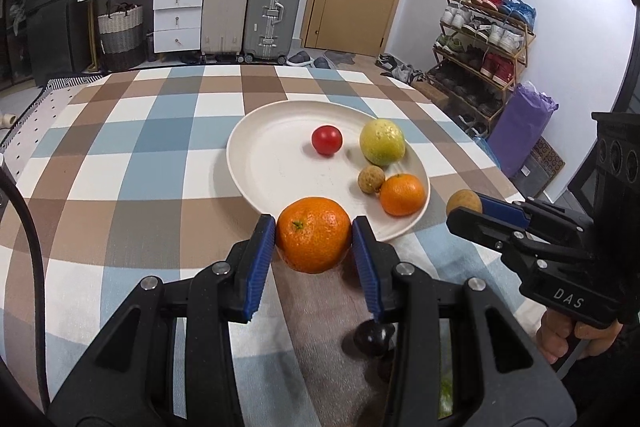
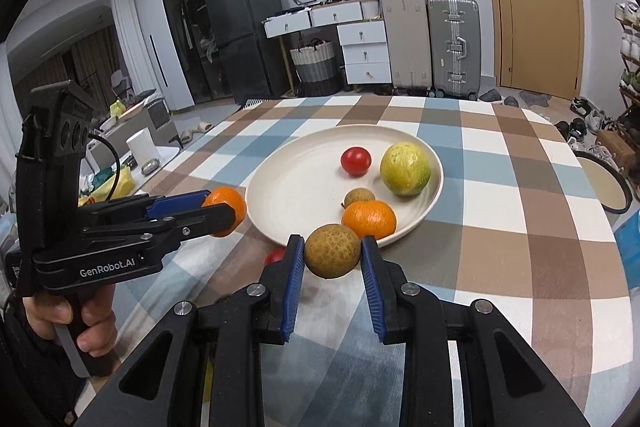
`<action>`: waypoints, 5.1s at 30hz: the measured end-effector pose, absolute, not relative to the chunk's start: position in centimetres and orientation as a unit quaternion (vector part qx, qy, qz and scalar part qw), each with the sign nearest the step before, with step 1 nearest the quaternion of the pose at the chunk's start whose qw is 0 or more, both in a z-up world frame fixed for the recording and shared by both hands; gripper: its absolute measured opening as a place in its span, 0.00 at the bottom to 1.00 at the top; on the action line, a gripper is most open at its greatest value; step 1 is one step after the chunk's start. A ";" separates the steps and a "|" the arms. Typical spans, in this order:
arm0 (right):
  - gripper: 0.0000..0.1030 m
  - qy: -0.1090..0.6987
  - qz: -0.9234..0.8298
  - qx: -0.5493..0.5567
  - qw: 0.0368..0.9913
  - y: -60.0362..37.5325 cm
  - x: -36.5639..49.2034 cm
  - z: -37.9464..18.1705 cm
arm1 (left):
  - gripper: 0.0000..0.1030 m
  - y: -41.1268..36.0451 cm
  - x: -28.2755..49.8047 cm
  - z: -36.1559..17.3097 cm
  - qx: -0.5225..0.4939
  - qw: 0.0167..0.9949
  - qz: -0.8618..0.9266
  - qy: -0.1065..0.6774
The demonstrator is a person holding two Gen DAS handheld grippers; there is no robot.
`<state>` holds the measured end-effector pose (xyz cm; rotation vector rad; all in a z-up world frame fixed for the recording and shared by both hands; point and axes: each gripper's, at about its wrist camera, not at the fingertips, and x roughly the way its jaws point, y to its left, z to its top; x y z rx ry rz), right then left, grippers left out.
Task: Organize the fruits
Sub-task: 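Carry the tangerine and brown fruit onto the white plate and open both tools, then withdraw both tools from the plate toward the green pomelo and dark plums, then grasp the green pomelo with the left tool while the right tool grasps a dark plum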
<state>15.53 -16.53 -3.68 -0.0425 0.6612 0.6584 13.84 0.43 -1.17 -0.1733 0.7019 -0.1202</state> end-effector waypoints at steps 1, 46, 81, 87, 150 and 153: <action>0.29 0.316 0.316 -0.018 0.894 -16.6 15.7 -3.7 | 0.36 0.5 14.1 -1.2 -0.084 0.934 -0.055 0.342; 0.33 0.326 0.271 -0.003 0.905 -15.5 22.7 -4.1 | 0.36 0.4 20.4 -2.3 -0.051 0.944 -0.017 0.324; 1.00 0.334 0.267 -0.018 0.904 -17.4 19.2 -4.1 | 0.99 1.3 13.0 -0.1 -0.043 0.947 0.005 0.317; 1.00 0.334 0.271 -0.026 0.902 -17.2 17.9 -4.0 | 0.99 1.1 11.9 -0.2 -0.044 0.944 0.004 0.326; 1.00 0.358 0.265 -0.044 0.894 -19.8 10.7 -5.5 | 0.96 -5.4 3.7 -3.3 -0.039 0.923 -0.031 0.383; 1.00 0.358 0.266 -0.045 0.894 -19.8 10.7 -5.6 | 0.82 -5.6 3.7 -3.2 -0.044 0.920 -0.055 0.386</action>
